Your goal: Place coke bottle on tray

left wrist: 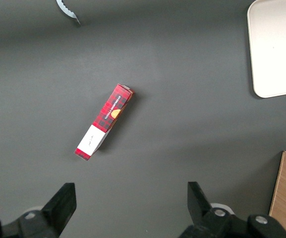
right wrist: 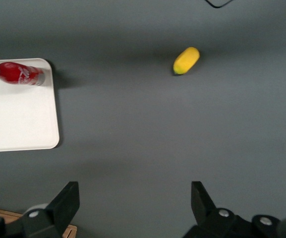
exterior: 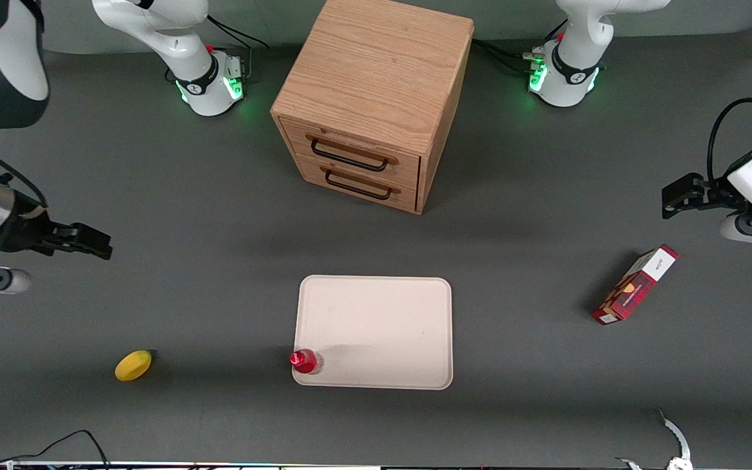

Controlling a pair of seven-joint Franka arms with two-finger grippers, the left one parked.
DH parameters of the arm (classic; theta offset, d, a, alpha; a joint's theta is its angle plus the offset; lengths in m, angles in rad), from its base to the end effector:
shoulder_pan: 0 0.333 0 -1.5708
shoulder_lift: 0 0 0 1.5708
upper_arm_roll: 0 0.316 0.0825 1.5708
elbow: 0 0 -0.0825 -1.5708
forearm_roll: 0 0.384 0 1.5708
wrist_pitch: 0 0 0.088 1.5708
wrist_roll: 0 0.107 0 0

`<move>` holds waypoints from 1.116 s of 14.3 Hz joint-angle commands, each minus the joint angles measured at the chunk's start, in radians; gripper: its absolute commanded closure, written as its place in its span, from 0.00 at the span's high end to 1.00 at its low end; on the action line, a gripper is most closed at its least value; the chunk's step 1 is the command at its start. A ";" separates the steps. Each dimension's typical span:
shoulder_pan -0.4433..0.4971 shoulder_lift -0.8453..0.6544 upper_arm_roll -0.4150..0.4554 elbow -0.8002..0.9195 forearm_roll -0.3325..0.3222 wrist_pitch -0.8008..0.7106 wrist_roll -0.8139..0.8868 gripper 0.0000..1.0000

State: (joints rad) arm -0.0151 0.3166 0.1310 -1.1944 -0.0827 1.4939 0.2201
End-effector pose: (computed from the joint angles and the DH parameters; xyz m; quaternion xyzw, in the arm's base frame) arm 0.6390 0.0496 0.6058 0.9981 -0.0580 -0.0038 0.0218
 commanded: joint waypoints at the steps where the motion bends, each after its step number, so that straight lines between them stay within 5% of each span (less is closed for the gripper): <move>1: -0.040 -0.056 0.009 -0.045 0.017 -0.043 -0.037 1.00; 9: -0.056 -0.143 -0.004 -0.048 0.043 -0.141 -0.148 1.00; 16: -0.020 -0.207 -0.010 -0.132 0.046 -0.011 -0.134 1.00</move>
State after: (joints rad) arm -0.0392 0.1813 0.1309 -1.2329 -0.0580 1.4338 0.1037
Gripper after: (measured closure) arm 0.000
